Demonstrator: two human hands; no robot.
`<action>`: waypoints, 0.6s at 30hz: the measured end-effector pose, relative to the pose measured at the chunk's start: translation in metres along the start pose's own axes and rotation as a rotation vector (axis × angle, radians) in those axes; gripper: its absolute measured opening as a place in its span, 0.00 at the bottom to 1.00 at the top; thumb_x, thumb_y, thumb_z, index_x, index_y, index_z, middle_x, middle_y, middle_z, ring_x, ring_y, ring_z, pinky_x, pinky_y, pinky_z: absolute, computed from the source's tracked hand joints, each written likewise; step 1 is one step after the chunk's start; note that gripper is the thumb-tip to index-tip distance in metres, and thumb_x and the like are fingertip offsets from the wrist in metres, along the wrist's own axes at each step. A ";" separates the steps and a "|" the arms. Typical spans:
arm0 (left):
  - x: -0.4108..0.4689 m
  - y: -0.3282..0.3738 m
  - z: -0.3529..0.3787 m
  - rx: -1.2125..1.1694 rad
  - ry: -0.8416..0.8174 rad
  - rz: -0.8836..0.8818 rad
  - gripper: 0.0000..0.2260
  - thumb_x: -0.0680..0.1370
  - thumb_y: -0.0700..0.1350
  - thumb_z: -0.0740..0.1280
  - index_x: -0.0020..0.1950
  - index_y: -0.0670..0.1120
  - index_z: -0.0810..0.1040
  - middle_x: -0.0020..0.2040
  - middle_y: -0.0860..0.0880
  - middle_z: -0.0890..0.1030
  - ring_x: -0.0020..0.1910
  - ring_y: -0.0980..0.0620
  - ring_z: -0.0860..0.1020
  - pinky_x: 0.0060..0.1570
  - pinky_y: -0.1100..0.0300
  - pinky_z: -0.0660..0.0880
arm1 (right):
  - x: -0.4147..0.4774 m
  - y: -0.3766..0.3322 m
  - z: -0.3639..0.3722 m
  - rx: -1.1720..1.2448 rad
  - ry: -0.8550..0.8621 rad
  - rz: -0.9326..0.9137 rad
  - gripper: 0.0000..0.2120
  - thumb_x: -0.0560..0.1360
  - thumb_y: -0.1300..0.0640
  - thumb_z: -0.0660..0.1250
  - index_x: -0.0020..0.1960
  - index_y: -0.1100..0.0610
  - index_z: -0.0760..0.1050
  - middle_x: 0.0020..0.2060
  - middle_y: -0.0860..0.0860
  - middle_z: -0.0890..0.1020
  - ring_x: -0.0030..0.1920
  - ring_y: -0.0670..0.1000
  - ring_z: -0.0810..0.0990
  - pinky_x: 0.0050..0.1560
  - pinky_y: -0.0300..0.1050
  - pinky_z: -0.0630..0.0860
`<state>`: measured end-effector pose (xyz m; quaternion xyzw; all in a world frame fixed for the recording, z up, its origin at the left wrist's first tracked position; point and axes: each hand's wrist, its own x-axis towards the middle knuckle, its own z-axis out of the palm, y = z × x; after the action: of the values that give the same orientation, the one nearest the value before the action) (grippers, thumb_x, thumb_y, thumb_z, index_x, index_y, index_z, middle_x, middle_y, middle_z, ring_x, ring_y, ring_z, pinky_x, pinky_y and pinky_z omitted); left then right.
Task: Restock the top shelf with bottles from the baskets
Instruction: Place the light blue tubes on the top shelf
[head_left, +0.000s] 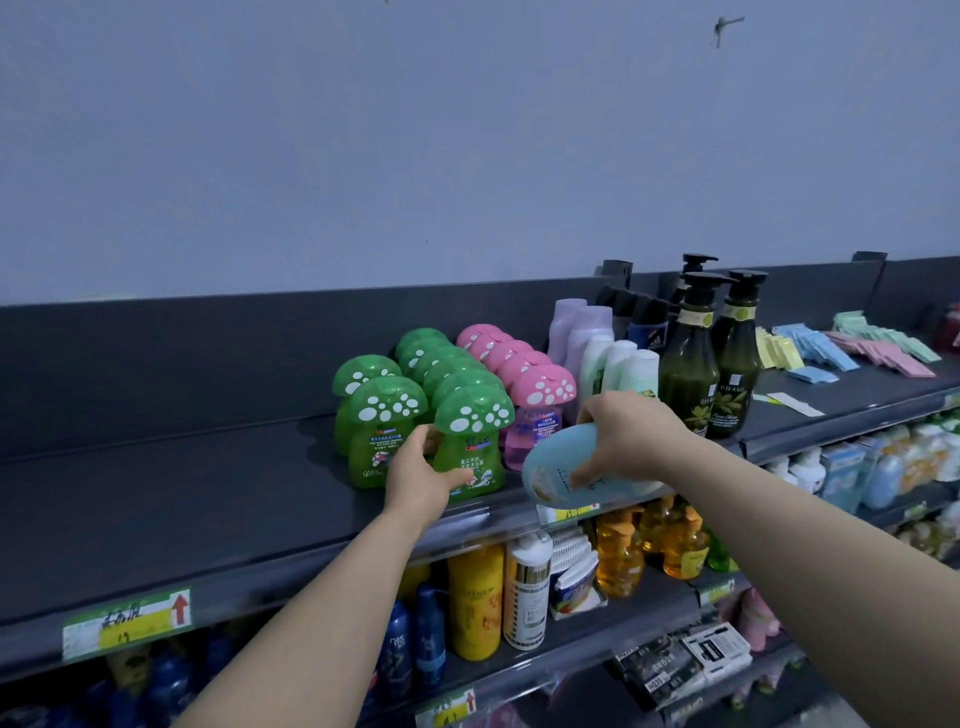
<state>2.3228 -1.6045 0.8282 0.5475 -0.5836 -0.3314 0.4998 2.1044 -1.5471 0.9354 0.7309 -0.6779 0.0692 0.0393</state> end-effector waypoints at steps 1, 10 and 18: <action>0.000 0.000 -0.001 0.024 -0.005 0.005 0.24 0.65 0.38 0.79 0.54 0.51 0.72 0.53 0.53 0.79 0.54 0.50 0.79 0.58 0.50 0.76 | 0.001 0.001 0.001 0.029 -0.015 0.008 0.25 0.60 0.41 0.78 0.49 0.52 0.75 0.41 0.47 0.79 0.41 0.48 0.78 0.36 0.42 0.75; 0.001 0.004 -0.004 0.221 -0.049 0.036 0.21 0.66 0.43 0.79 0.54 0.48 0.75 0.52 0.51 0.81 0.51 0.51 0.80 0.51 0.55 0.78 | -0.008 0.009 0.012 0.298 -0.189 0.069 0.21 0.62 0.49 0.79 0.51 0.54 0.78 0.45 0.50 0.81 0.43 0.50 0.80 0.39 0.42 0.78; -0.009 0.010 0.003 0.263 -0.044 0.029 0.20 0.67 0.47 0.79 0.54 0.45 0.75 0.51 0.50 0.81 0.49 0.51 0.79 0.47 0.59 0.75 | -0.026 0.011 0.013 0.455 -0.106 0.116 0.24 0.59 0.49 0.82 0.49 0.54 0.77 0.42 0.49 0.80 0.41 0.47 0.79 0.33 0.39 0.76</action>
<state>2.3165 -1.5945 0.8346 0.5925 -0.6406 -0.2567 0.4156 2.0925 -1.5239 0.9183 0.6834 -0.6866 0.1839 -0.1661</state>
